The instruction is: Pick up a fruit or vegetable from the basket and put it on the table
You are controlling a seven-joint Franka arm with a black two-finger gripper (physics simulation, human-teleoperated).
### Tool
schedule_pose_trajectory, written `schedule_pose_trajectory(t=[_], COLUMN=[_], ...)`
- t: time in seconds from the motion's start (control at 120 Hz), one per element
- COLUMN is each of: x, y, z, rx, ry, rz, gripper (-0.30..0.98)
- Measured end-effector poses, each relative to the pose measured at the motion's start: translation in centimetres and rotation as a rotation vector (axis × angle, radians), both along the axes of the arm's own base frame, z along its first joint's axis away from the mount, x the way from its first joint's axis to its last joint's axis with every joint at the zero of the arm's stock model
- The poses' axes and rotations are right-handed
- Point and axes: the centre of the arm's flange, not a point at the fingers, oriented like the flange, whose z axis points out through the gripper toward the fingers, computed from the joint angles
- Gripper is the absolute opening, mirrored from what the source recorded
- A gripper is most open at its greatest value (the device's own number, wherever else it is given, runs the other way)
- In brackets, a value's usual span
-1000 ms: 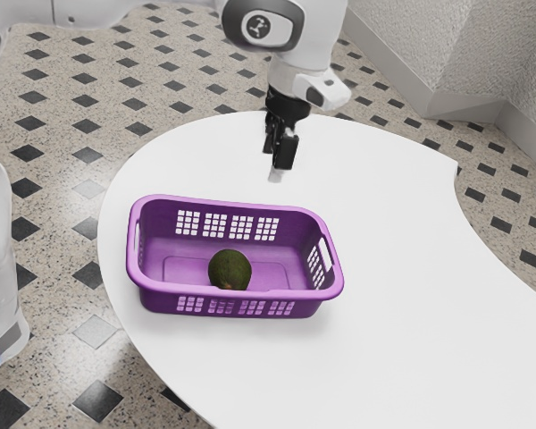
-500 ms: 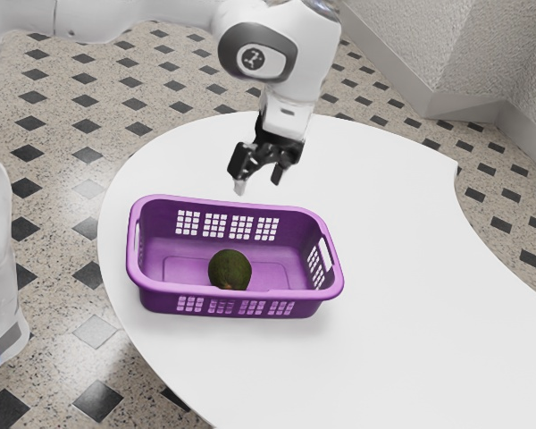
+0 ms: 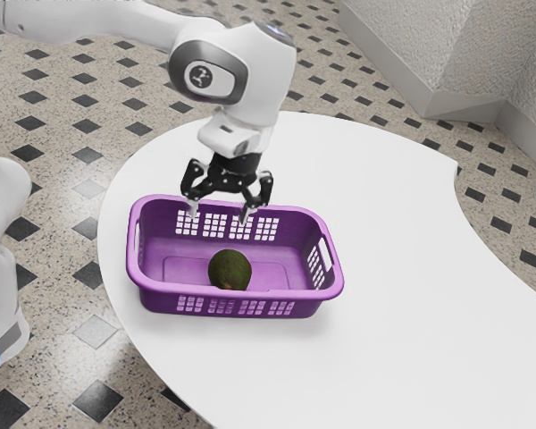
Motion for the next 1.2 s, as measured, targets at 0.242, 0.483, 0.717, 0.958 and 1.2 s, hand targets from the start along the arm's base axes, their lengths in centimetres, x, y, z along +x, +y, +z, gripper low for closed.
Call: schedule_pose_trajectory(t=[0.242,0.483,0.717,0.958,1.2], x=[0.9,1.3,1.5,0.7,2.5], y=[-1.8,-2.4,-2.7,-2.0,-2.0], z=[-4.1,-6.2,-6.2,-7.3,-11.1], rx=[-0.007,-0.043,-0.085,-0.094,-0.073], ry=[-0.01,-0.035,-0.069,-0.061,-0.023], rz=[-0.118,-0.139,-0.111,-0.091,-0.058], gripper=[0.67,0.67,0.68,0.68,0.69])
